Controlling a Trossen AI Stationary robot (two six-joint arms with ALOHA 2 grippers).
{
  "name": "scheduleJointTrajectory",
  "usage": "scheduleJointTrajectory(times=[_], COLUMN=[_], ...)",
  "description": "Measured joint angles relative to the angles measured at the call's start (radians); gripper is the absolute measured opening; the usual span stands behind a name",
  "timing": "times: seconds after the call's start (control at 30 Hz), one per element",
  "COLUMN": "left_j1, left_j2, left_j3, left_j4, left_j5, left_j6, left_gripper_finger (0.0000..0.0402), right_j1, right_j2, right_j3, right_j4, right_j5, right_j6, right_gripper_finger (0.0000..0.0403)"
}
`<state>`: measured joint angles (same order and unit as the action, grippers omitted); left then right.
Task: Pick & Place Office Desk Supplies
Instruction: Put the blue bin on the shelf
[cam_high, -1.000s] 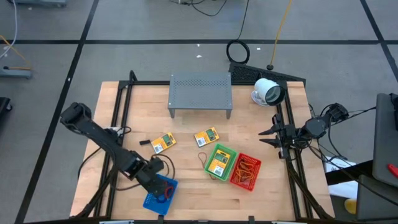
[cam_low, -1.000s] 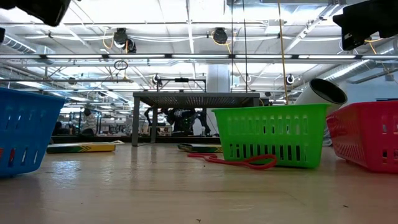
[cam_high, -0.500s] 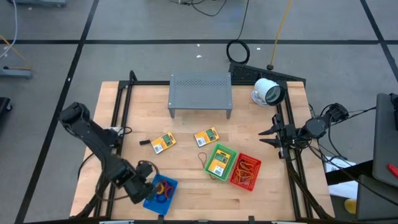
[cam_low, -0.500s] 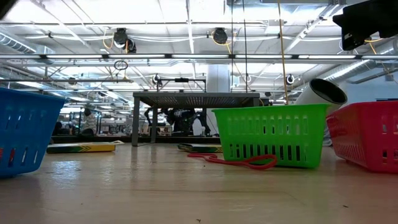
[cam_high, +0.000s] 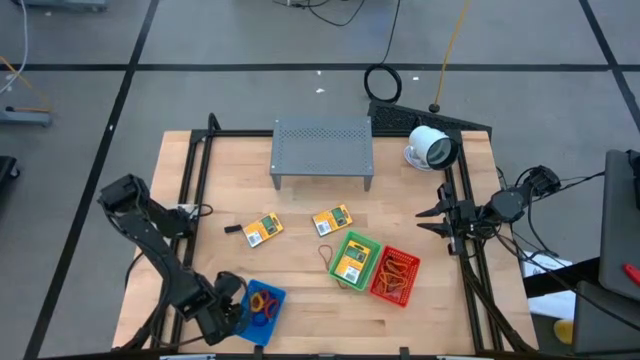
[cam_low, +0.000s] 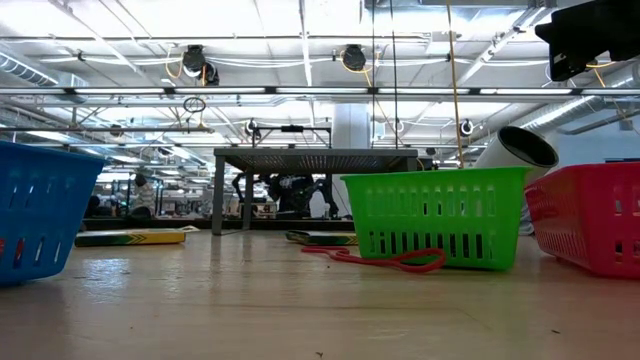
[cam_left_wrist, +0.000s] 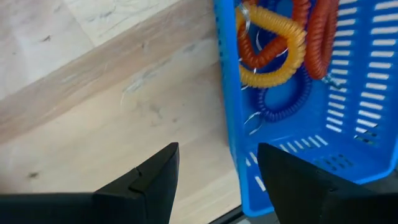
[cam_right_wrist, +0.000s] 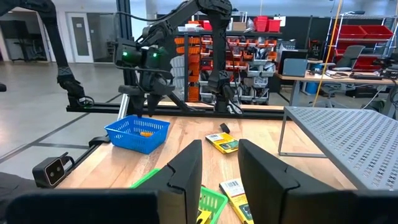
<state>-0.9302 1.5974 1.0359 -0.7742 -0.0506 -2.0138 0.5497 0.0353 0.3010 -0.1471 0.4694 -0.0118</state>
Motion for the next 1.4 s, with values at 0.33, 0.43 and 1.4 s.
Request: scheduleJointTrajectory(times=[0.33, 0.43, 1.4], left_j1=[0.023, 0.027, 0.027], left_j2=[0.087, 0.098, 0.139], left_j3=[0.0, 0.0, -0.02], left_j4=[0.069, 0.097, 0.12], left_j5=[-0.003, 0.001, 0.025], left_j6=[0.048, 0.065, 0.122], left_gripper_finger=[0.0228, 0.0228, 0.0013], right_j1=[0.0, 0.0, 0.0], right_j2=[0.0, 0.0, 0.0], right_j3=[0.0, 0.0, 0.0], right_j4=[0.0, 0.0, 0.0], right_j5=[0.0, 0.0, 0.0], right_j6=[0.0, 0.0, 0.0], right_gripper_finger=[0.0094, 0.0095, 0.0095])
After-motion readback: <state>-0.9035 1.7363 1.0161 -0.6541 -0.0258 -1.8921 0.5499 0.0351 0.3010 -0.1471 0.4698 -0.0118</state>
